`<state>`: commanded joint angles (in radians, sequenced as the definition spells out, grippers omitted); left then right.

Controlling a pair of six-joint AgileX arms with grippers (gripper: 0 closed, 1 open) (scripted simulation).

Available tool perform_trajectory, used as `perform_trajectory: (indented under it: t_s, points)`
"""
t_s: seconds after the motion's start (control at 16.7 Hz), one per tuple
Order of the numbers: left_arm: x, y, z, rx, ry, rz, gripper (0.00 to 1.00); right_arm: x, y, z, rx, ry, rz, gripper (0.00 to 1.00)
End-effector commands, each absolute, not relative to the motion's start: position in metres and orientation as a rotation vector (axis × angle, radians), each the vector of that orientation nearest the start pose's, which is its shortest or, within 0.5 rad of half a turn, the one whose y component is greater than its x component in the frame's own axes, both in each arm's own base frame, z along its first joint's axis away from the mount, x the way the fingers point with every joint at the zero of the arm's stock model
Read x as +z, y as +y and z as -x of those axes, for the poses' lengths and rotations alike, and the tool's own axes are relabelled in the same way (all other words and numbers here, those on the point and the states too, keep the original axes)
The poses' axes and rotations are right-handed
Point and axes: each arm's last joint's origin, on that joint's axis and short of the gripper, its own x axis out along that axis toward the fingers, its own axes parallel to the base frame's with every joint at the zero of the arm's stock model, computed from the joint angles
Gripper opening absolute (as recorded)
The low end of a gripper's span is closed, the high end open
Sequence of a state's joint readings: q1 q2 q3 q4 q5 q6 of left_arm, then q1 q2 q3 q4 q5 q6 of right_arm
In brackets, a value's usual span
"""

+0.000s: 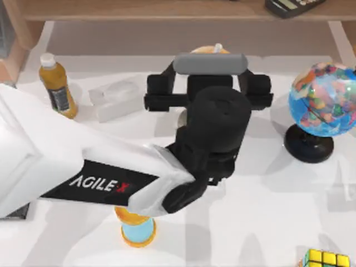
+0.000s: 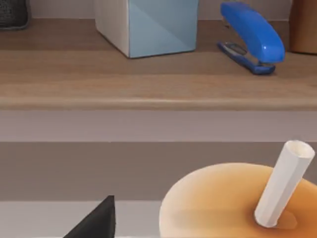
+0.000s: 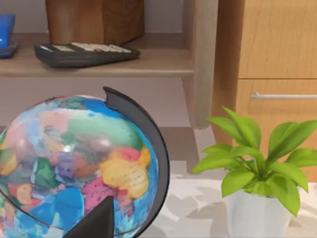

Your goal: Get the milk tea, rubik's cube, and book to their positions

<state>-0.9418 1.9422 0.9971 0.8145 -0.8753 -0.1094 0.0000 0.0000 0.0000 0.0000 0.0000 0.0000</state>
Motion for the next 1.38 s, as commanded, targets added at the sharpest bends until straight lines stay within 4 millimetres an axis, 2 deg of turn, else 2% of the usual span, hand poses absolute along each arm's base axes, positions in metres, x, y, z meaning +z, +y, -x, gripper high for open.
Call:
perform_trajectory:
  t_s: [0.18, 0.42, 0.6, 0.72, 0.84, 1.02, 1.2, 1.38]
  points:
    - [0.194, -0.274, -0.261, -0.046, 0.096, 0.015, 1.00, 0.160, -0.001, -0.106, 0.000, 0.000, 0.000, 1.00]
    - [0.233, -0.198, -0.253, -0.040, 0.092, 0.018, 1.00, 0.160, -0.001, -0.106, 0.000, 0.000, 0.000, 1.00]
    - [0.255, -0.132, -0.227, -0.032, 0.068, 0.031, 1.00, 0.160, -0.001, -0.106, 0.000, 0.000, 0.000, 1.00]
    - [0.259, -0.091, -0.200, -0.027, 0.042, 0.039, 1.00, 0.160, -0.001, -0.106, 0.000, 0.000, 0.000, 1.00]
    - [0.253, -0.059, -0.172, -0.022, 0.014, 0.042, 1.00, 0.160, -0.001, -0.106, 0.000, 0.000, 0.000, 1.00]
    - [0.229, -0.027, -0.135, -0.014, -0.020, 0.034, 1.00, 0.160, -0.001, -0.106, 0.000, 0.000, 0.000, 1.00]
    - [0.197, -0.011, -0.114, -0.008, -0.028, 0.018, 1.00, 0.160, -0.001, -0.106, 0.000, 0.000, 0.000, 1.00]
    - [0.171, -0.004, -0.107, -0.003, -0.012, 0.004, 1.00, 0.160, -0.001, -0.106, 0.000, 0.000, 0.000, 1.00]
